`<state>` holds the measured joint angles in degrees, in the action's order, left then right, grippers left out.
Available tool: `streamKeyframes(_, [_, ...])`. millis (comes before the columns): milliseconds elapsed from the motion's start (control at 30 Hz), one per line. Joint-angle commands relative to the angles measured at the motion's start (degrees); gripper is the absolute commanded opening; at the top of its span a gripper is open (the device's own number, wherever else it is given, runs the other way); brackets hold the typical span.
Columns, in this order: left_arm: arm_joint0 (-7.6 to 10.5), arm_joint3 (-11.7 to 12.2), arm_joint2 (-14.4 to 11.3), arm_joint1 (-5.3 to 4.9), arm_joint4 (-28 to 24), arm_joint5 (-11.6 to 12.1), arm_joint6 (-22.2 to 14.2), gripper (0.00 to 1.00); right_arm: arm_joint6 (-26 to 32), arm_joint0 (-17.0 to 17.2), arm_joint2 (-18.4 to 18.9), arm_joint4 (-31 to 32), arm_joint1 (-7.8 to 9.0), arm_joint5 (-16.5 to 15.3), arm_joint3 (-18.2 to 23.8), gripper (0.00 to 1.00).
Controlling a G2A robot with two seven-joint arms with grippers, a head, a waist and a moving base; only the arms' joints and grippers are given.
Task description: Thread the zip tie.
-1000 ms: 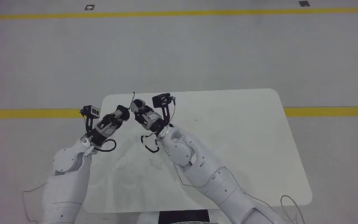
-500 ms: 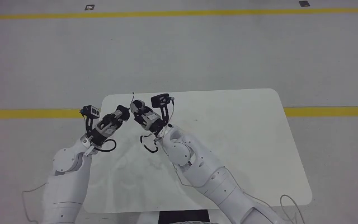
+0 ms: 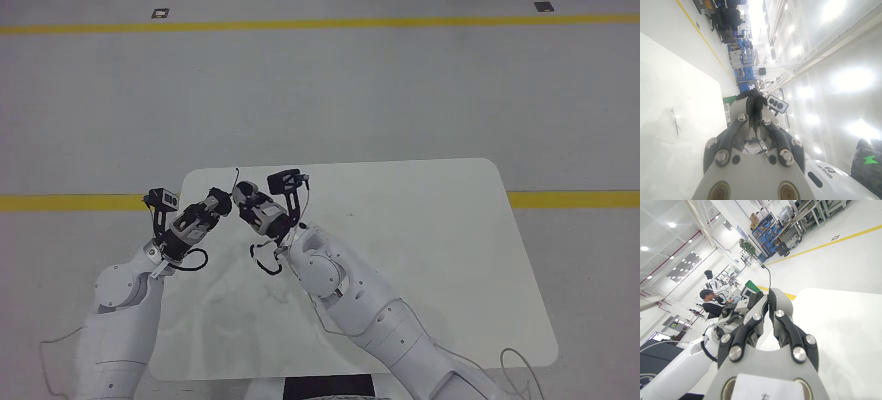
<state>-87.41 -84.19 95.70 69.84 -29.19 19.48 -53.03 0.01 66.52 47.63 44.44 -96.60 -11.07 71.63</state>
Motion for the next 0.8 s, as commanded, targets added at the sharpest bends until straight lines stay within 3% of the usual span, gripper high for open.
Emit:
streamKeyframes(0, [0.00, 0.00, 0.00, 0.00, 0.00, 0.00, 0.00, 0.00, -0.17, 0.09, 0.04, 0.12, 0.01, 0.12, 0.15, 0.00])
streamKeyframes(700, [0.00, 0.00, 0.00, 0.00, 0.00, 0.00, 0.00, 0.00, 1.05, 0.37, -0.10, 0.27, 0.09, -0.08, 0.39, 0.00])
streamKeyframes(767, [0.00, 0.00, 0.00, 0.00, 0.00, 0.00, 0.00, 0.00, 0.80, 0.40, -0.08, 0.11, 0.07, -0.13, 0.43, 0.38])
